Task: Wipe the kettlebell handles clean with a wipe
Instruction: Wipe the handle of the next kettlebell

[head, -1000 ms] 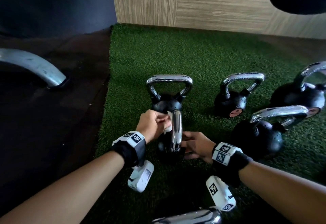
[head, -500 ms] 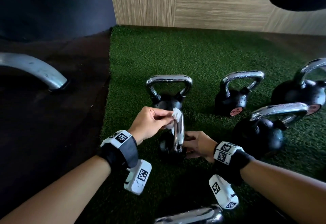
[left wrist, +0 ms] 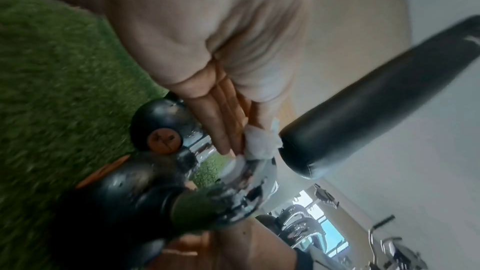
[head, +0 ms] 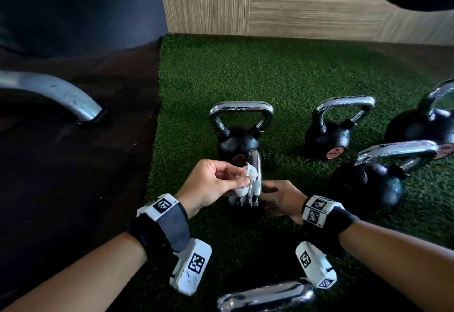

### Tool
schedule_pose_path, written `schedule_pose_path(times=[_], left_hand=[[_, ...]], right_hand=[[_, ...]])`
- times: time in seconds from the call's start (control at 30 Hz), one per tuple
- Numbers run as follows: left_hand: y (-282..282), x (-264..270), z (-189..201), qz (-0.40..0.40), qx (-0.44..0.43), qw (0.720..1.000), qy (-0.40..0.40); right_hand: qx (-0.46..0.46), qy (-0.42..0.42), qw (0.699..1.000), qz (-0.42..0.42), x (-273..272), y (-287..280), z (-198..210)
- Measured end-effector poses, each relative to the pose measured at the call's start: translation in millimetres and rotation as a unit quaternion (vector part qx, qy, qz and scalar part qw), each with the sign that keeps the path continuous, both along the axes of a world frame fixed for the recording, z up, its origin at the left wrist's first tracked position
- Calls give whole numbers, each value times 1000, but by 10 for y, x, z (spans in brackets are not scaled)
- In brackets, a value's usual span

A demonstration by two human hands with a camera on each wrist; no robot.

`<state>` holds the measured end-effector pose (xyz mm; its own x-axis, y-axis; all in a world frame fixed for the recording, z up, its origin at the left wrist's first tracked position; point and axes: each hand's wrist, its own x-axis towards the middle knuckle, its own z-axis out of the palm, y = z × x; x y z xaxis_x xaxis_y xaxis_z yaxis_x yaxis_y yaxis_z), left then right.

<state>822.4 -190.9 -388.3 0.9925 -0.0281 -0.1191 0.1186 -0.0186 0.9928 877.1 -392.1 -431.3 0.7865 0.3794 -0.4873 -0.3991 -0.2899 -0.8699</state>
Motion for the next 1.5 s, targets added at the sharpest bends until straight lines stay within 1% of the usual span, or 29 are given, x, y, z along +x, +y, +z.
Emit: schedule_pose_path(times=[0.03, 0.1, 0.13, 0.2, 0.33, 0.37, 0.43, 0.5, 0.57, 0.63, 0.67, 0.7, 0.73, 0.77, 0.83, 0.87, 0.9, 0.93, 0.97, 1.0, 1.07, 1.1, 1.13, 1.27, 1.33, 1.37, 1.43, 1.47, 1.5], left_hand=[[7, -28, -22, 14, -25, 999, 15], [28, -112, -71, -7, -60, 997, 50], [45, -153, -101, -29, -52, 997, 57], [70, -219, -147, -55, -6, 998, 38], [55, -303, -232, -23, 15, 1000, -3], [44, -322, -267, -22, 44, 999, -13], [30, -346, -354, -16, 128, 991, -25], [10, -341, -420, 4, 184, 982, -32], [15, -319, -443, 6, 220, 975, -42], [49, -282, -436, -15, 237, 971, -34], [72, -254, -426, -28, 227, 973, -22], [95, -235, -396, -33, 192, 981, -2], [120, -212, -355, -31, 138, 990, 16], [145, -194, -295, -22, 88, 995, 28], [213, -139, -168, 1, 28, 999, 27], [253, -106, -106, 11, 0, 1000, 24], [279, -73, -44, 21, -35, 999, 22], [298, -41, 16, 29, -73, 997, 21], [301, -10, 75, 34, -108, 993, 21], [293, 16, 131, 36, -140, 989, 23], [245, 49, 244, 32, -190, 981, 26], [212, 54, 284, 29, -208, 977, 28], [178, 56, 307, 27, -220, 975, 28], [61, 47, 317, 30, -224, 973, 38], [34, 58, 292, 39, -209, 976, 49], [23, 66, 268, 47, -193, 979, 48], [12, 92, 188, 69, -126, 989, 28], [26, 105, 134, 73, -66, 995, 10], [55, 124, 62, 53, 6, 999, -4]], right_hand=[[-2, -1, 1000, -3, -2, 14, 7], [-10, -7, 1000, 4, -3, 11, 26], [-11, -11, 1000, 10, -5, 3, 34], [-3, -21, 1000, 14, -7, -1, 22], [-12, -23, 1000, 11, 12, 27, -9], [-12, -20, 1000, 14, 22, 18, -10], [-14, -20, 999, 23, 29, 0, 1], [-29, -31, 999, 27, 29, -18, 7], [-36, -38, 998, 22, 9, -10, 19], [-33, -43, 998, 18, 10, 6, 37], [-47, -53, 997, 28, 20, 11, 68], [-76, -71, 993, 46, 40, 14, 110], [-112, -93, 987, 61, 64, 19, 166], [-152, -121, 979, 54, 102, 18, 213], [-204, -191, 960, -38, 176, -1, 341], [-207, -249, 942, -89, 190, -10, 422], [-192, -314, 922, -118, 201, -18, 504], [-166, -372, 906, -117, 212, -23, 588], [-135, -415, 895, -85, 210, -19, 677], [-104, -441, 891, -26, 189, 1, 770], [-60, -439, 892, 89, 122, 75, 911], [-46, -436, 892, 111, 90, 117, 947], [-38, -445, 888, 107, 67, 153, 963], [-31, -498, 866, 37, 19, 197, 960], [-34, -498, 866, 22, 28, 176, 935], [-34, -488, 872, 14, 46, 152, 914], [-35, -446, 894, -22, 102, 91, 833], [-36, -418, 906, -57, 144, 52, 774], [-36, -389, 916, -97, 197, 10, 701]])
